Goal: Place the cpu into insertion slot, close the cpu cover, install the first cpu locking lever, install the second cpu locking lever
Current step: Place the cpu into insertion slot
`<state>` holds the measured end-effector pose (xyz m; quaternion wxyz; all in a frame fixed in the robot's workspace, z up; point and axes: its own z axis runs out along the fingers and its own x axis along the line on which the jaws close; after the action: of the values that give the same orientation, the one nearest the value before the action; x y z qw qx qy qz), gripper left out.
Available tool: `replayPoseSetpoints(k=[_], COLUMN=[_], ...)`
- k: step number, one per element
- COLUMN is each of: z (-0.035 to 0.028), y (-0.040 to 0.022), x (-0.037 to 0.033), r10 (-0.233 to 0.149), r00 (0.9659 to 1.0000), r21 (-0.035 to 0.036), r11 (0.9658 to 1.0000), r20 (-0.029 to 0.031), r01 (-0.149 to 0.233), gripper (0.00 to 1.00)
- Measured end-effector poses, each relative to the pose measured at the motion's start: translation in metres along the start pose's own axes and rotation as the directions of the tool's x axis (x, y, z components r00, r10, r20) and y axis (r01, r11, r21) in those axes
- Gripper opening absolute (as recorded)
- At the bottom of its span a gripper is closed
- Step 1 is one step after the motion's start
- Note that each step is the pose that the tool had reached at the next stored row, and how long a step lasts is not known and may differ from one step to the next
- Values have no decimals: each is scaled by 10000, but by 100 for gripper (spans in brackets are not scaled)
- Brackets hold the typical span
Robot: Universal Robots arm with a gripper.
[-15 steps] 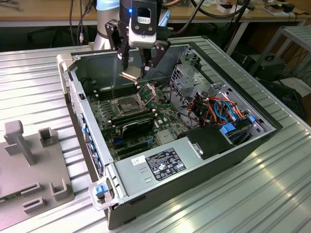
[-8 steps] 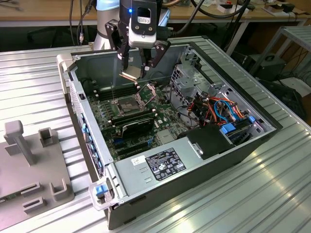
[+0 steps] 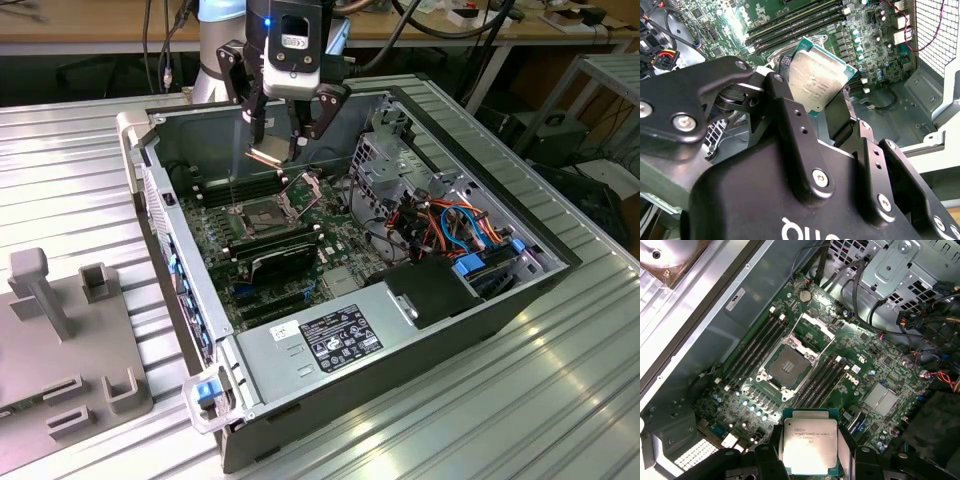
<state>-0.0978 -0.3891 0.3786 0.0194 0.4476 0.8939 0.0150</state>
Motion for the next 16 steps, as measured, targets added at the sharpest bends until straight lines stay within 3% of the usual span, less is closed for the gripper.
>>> replayPoseSetpoints(k=[6, 10, 12, 14, 16], z=[9, 31, 49, 64, 74], y=[0, 1, 1, 5, 20], x=[1, 2, 3, 2, 2], r10=[601, 1321, 1775, 2059, 2183], r00=[9982, 9912, 9841, 9785, 9758], r21=[11, 25, 31, 34, 36], r11=[9982, 9912, 9841, 9786, 9759], r20=[27, 62, 83, 96, 102], r01=[-601, -1321, -1776, -2060, -2184], gripper=[53, 53, 53, 53, 53])
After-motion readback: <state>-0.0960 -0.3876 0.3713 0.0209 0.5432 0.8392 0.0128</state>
